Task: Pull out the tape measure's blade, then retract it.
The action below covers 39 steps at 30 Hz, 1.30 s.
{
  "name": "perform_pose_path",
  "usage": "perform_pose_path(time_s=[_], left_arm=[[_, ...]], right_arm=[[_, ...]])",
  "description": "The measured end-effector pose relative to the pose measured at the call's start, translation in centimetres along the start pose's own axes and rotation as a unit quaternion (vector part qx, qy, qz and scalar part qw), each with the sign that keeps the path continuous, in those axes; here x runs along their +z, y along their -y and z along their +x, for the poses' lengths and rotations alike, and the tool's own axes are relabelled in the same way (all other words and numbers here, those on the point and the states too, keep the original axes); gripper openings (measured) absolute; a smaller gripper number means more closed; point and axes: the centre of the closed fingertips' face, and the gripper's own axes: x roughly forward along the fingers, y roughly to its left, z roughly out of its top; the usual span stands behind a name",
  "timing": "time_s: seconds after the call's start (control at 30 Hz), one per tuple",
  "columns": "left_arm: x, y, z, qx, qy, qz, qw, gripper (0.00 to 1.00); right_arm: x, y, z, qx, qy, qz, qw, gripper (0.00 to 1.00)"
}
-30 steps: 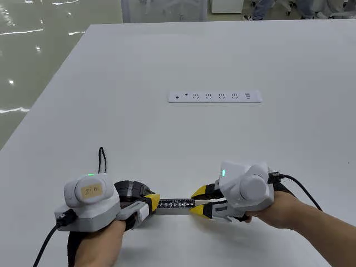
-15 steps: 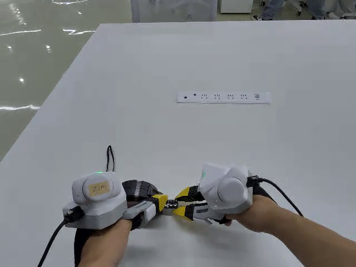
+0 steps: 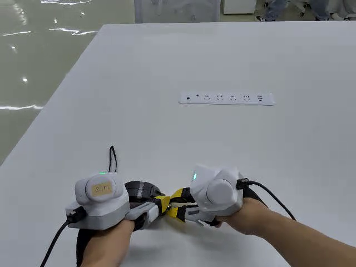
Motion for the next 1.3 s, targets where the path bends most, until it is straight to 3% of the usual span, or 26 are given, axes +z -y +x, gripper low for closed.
perform_pose_path(time_s=[0.4,0.73,1.1,1.3], left_arm=[[0.0,0.1,-0.1,-0.005,-0.008,0.008,0.9999,0.65],[0.2,0.2,-0.3,-0.010,-0.010,0.003,0.9999,0.64],[0.9,0.3,-1.3,-0.029,-0.001,0.045,0.9986,0.67],[0.7,0.6,-2.0,-0.039,0.001,0.070,0.9968,0.69]], right_arm=[[-0.4,0.0,-0.1,-0.005,-0.024,-0.005,0.9997,0.14],[-0.6,0.9,-1.4,-0.027,-0.027,0.016,0.9991,0.26],[-1.2,1.3,-4.3,-0.063,-0.025,0.009,0.9977,0.39],[-1.8,1.4,-6.4,-0.087,-0.025,0.026,0.9956,0.46]])
